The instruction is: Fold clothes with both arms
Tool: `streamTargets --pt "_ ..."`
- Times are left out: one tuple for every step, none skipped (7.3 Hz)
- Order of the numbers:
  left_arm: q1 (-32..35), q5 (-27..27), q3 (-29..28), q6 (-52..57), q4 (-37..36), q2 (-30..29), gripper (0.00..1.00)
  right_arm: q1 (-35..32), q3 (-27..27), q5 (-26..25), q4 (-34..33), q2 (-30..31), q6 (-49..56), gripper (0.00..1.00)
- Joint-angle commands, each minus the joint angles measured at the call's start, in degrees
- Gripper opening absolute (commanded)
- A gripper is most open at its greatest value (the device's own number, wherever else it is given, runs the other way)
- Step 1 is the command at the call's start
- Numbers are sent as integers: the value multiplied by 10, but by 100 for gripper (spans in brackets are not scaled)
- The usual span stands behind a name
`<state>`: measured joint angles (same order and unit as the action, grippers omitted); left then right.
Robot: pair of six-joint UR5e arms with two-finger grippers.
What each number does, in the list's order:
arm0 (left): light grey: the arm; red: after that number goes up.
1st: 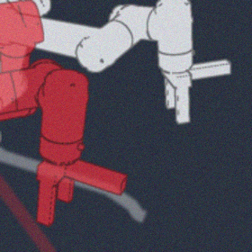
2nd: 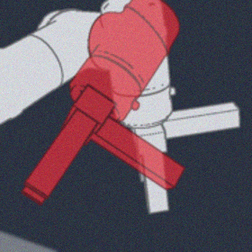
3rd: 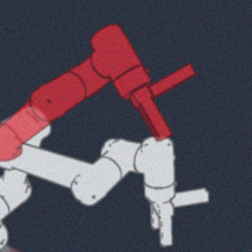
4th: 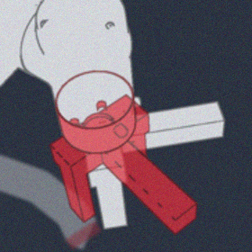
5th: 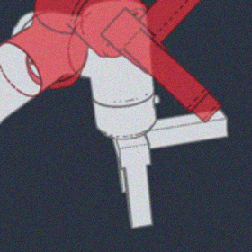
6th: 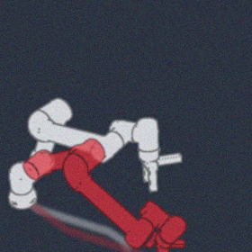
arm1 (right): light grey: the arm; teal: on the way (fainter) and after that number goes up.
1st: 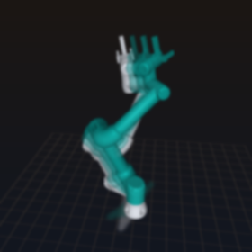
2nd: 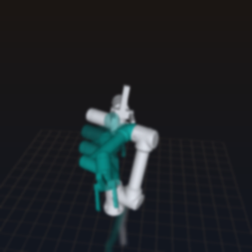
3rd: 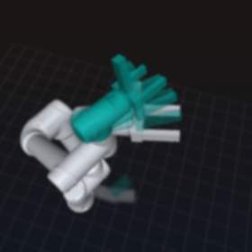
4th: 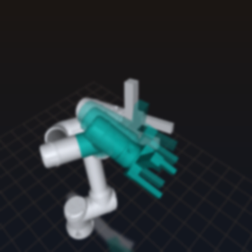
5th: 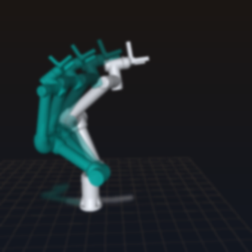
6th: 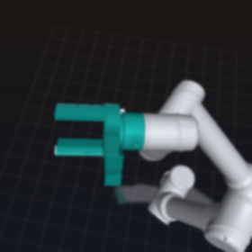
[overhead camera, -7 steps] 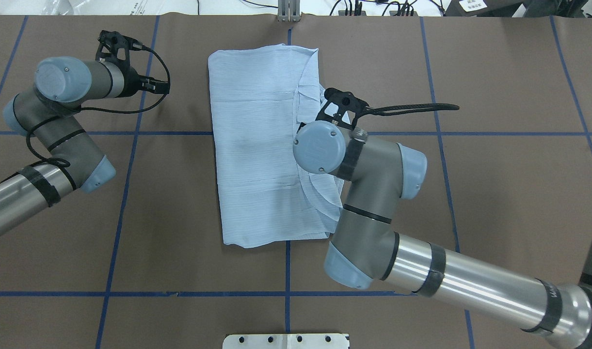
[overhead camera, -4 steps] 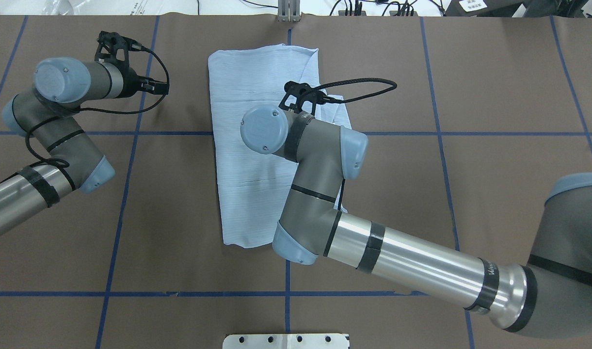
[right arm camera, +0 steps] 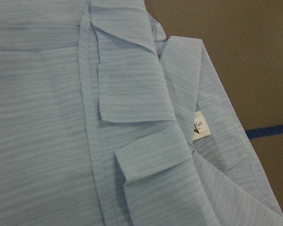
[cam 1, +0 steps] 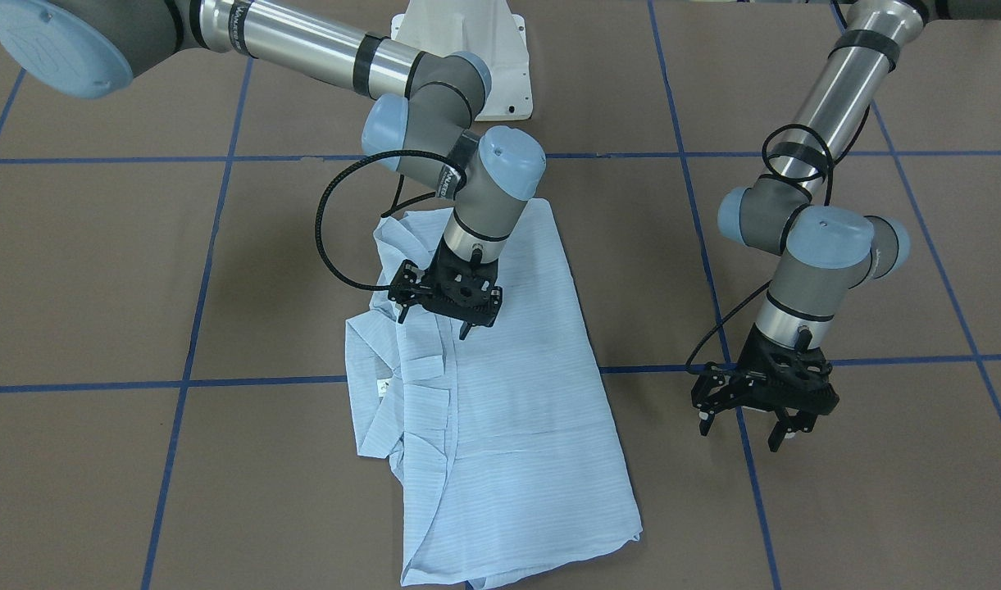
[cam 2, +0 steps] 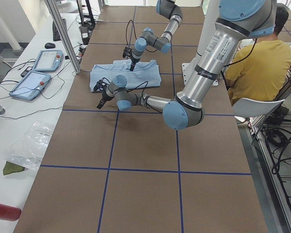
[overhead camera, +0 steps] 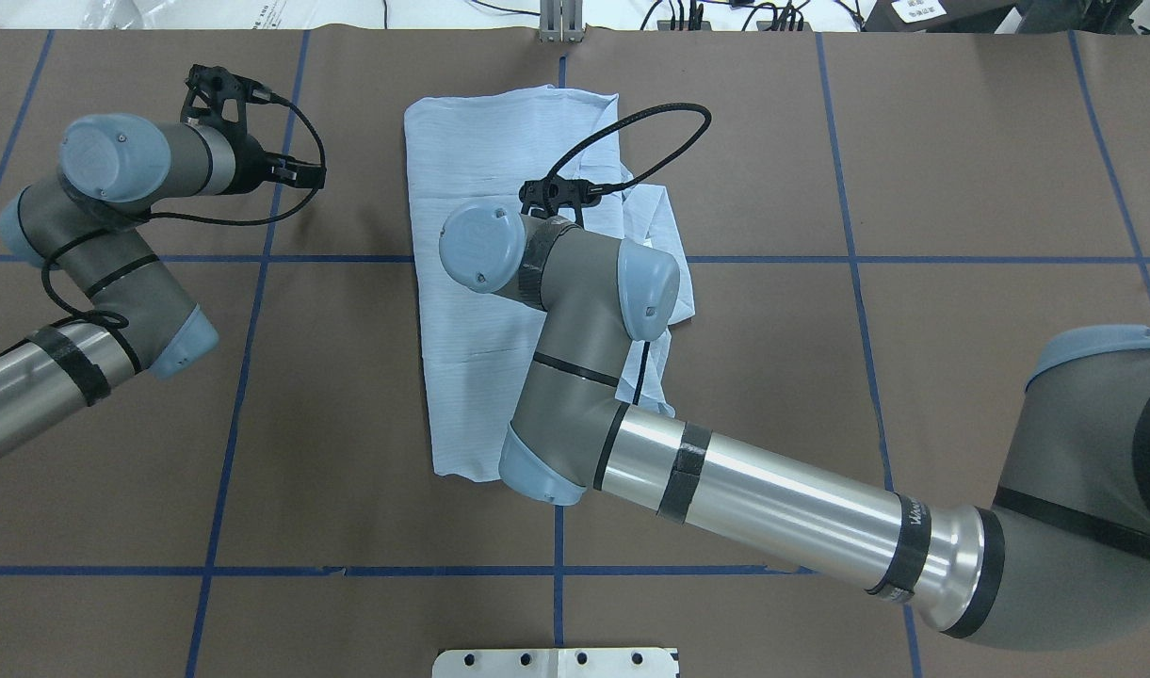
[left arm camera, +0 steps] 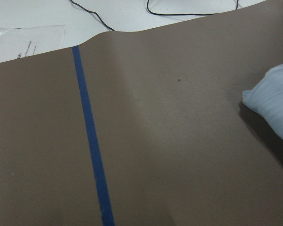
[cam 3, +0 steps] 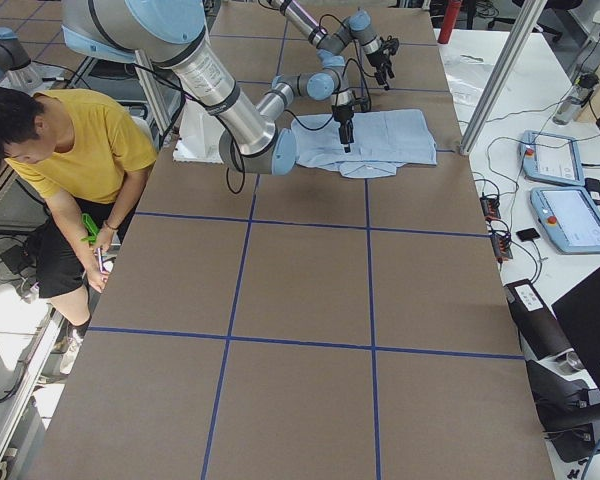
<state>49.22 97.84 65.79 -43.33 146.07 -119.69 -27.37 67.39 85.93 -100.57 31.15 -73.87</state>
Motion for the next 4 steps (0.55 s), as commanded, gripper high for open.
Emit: streamTargets --pt "0 6 3 0 0 2 100 6 -3 5 -46 -8 52 100" --pt "0 6 3 0 0 2 100 7 -11 6 -46 -14 53 100" --pt "0 6 3 0 0 2 100 10 -21 6 -46 -19 53 100" --pt "1 6 7 -1 0 2 100 14 -30 6 -46 -21 55 100"
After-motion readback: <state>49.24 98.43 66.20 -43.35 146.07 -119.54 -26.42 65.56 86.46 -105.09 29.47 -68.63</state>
